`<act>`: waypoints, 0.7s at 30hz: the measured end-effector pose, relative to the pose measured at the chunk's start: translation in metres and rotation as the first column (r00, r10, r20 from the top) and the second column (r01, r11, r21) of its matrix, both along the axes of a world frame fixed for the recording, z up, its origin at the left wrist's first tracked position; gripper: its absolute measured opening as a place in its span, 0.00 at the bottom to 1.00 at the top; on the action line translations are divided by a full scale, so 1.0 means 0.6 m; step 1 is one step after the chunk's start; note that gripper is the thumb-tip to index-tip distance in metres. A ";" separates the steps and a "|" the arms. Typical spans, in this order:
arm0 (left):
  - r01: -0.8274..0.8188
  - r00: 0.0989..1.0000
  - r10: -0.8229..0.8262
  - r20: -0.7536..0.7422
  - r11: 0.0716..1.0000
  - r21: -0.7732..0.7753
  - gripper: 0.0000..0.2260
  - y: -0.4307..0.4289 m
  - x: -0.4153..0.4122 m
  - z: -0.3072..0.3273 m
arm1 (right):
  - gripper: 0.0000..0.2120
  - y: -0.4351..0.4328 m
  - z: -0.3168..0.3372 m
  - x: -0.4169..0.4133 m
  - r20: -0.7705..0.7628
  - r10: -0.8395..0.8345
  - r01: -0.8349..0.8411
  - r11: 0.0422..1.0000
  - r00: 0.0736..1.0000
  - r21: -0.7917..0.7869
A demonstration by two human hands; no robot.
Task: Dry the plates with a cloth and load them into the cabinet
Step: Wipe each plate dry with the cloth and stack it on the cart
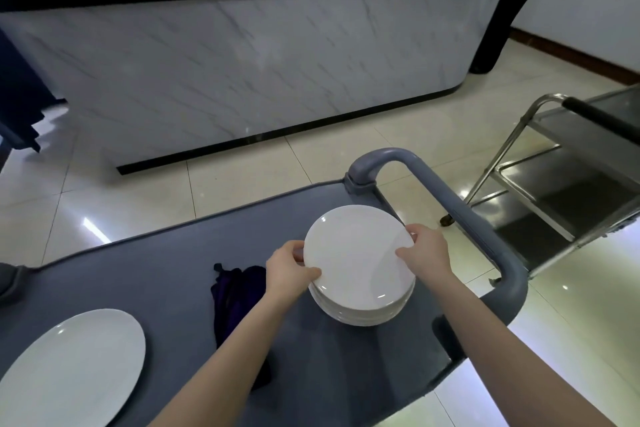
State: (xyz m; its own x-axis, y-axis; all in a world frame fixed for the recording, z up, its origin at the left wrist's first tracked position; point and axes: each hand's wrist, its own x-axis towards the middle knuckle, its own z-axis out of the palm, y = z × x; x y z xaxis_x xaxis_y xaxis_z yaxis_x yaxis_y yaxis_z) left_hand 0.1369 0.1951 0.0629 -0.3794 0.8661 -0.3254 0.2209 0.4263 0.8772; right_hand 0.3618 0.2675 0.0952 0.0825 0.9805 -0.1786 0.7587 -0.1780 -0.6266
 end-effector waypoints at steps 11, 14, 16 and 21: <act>-0.221 0.908 0.175 0.380 0.972 0.080 0.23 -0.053 -0.116 0.048 | 0.18 -0.002 0.022 -0.087 -0.652 0.046 -0.171 0.977 0.757 -0.130; -0.275 0.906 0.221 0.361 0.956 0.105 0.23 -0.076 -0.156 0.061 | 0.19 -0.013 0.005 -0.124 -0.752 -0.005 -0.263 0.935 0.660 -0.236; -0.275 0.914 0.223 0.340 0.955 0.114 0.22 -0.092 -0.180 0.062 | 0.18 -0.019 -0.007 -0.148 -0.770 -0.041 -0.263 0.928 0.636 -0.266; -0.350 0.880 0.275 0.387 0.927 0.137 0.10 -0.120 -0.214 0.036 | 0.17 -0.023 -0.028 -0.177 -0.792 -0.123 -0.204 0.932 0.598 -0.299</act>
State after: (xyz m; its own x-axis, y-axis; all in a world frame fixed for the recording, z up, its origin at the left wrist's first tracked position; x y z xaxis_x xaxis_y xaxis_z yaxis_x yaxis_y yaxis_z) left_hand 0.0083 0.1233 0.0847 -0.5325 0.7815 -0.3250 -0.2363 0.2315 0.9437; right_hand 0.2555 0.2536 0.0784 -0.2886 0.8432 -0.4535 0.0046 -0.4725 -0.8813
